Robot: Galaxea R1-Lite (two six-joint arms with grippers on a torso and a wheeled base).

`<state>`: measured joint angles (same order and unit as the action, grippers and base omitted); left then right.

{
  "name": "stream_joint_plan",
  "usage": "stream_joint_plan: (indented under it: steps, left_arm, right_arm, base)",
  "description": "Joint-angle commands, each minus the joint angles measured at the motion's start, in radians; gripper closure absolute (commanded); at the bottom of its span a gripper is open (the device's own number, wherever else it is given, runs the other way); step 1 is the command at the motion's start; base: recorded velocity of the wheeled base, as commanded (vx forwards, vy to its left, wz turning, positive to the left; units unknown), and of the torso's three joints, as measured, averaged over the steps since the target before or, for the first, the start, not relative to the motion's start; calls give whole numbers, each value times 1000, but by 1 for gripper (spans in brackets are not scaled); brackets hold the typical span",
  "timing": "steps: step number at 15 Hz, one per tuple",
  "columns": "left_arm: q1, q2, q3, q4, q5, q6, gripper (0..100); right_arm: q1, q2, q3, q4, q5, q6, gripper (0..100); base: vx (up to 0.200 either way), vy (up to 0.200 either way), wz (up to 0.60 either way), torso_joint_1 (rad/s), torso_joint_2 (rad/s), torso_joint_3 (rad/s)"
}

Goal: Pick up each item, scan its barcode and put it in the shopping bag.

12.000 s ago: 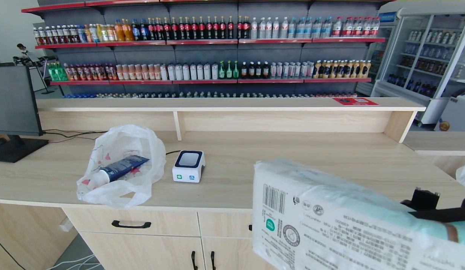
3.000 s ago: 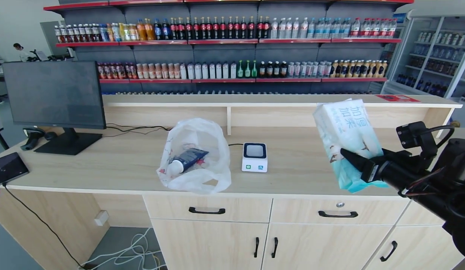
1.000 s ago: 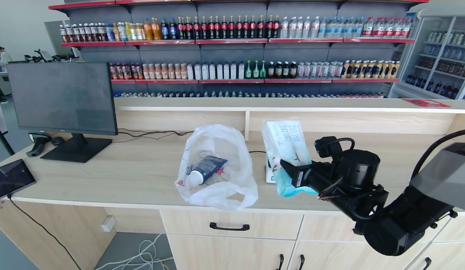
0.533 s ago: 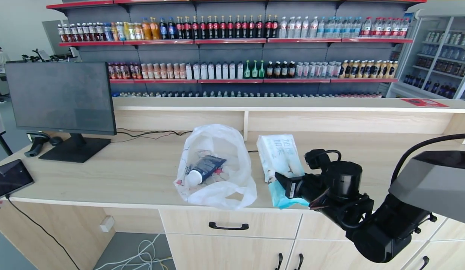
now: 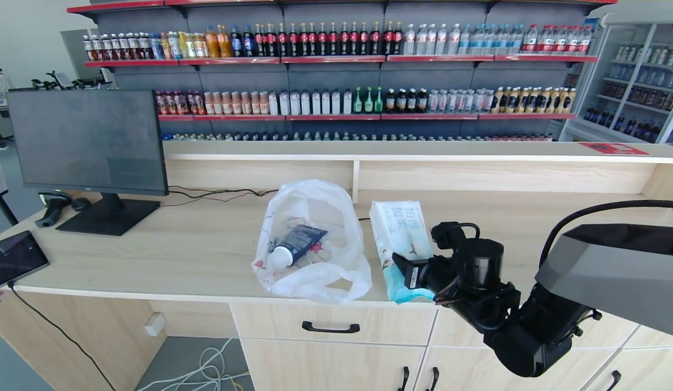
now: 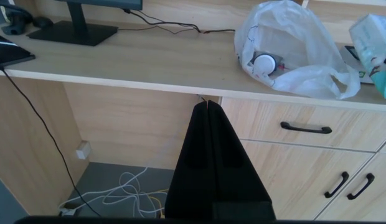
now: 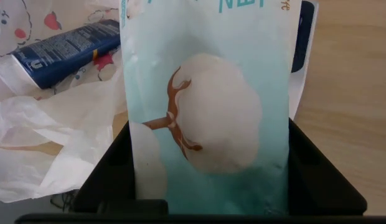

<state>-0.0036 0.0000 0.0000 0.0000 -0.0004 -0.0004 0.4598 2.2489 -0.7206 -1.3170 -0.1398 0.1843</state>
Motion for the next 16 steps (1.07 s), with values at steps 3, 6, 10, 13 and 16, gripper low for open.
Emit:
stream_joint_plan:
  steps: [3, 6, 10, 13, 16]
  left_arm:
    - [1, 0, 0, 0, 0, -1, 100]
    - [1, 0, 0, 0, 0, -1, 100]
    - [1, 0, 0, 0, 0, -1, 100]
    - [1, 0, 0, 0, -1, -1, 100]
    - [1, 0, 0, 0, -1, -1, 100]
  right_arm:
    - [2, 29, -31, 1, -17, 11, 100]
    - [0, 37, -33, 1, -32, 12, 100]
    - [0, 40, -33, 1, -37, 26, 100]
    - [-1, 46, -31, 1, -49, 37, 100]
    - [-6, 44, -26, 1, -49, 38, 100]
  base:
    - [0, 0, 0, 0, 0, 0]
    - [0, 0, 0, 0, 0, 0]
    - [0, 0, 0, 0, 0, 0]
    - [0, 0, 0, 0, 0, 0]
    - [0, 0, 0, 0, 0, 0]
